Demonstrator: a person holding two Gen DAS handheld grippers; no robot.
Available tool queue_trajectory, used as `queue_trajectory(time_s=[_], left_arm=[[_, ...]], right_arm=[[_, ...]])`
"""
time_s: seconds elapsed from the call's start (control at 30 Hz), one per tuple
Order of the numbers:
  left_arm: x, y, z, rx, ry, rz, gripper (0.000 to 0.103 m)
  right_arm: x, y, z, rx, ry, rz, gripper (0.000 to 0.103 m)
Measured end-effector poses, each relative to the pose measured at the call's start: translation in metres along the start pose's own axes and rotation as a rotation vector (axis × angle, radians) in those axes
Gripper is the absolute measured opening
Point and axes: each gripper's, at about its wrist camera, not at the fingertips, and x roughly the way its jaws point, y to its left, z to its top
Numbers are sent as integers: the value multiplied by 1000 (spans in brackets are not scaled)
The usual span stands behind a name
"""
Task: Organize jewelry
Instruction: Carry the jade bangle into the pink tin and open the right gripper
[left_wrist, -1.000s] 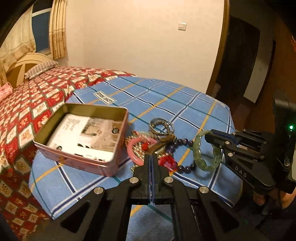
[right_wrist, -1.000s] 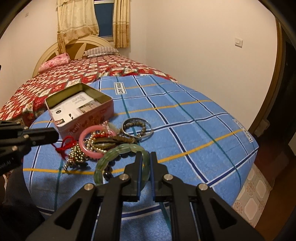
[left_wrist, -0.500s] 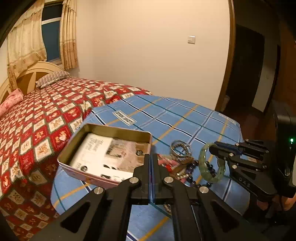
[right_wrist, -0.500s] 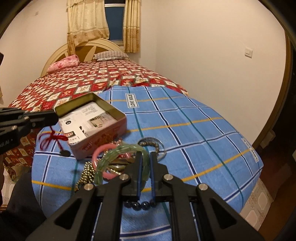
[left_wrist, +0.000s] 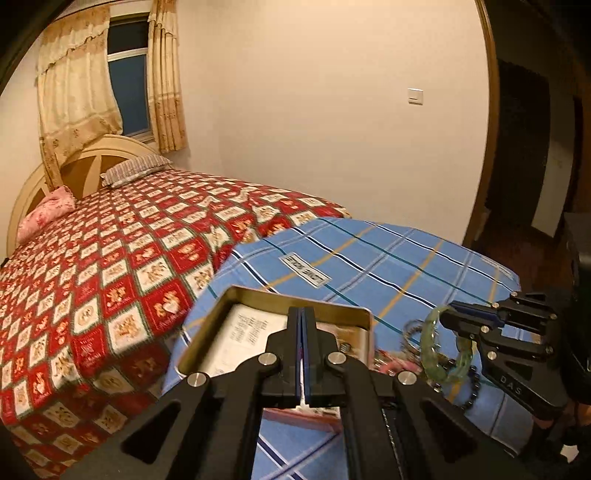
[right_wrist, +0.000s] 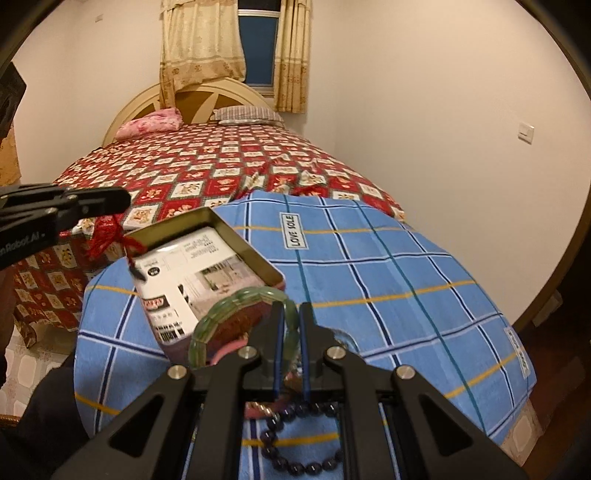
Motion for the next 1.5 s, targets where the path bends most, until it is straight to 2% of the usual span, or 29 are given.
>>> queue_trajectory(time_s=[0.43,0.7,1.0,1.5], left_arm=[[52,34,11,-25,21,89,0],[79,45,14,-3,43,131,0],[104,52,14,22,70,177,0],[132,61,8,35,122,206,0]], right_arm=[[47,21,26,-33,29,43,10],[73,30,38,-52,45,51,10],[97,36,39,-64,80,37,10],[123,40,31,-85,144,16,10]])
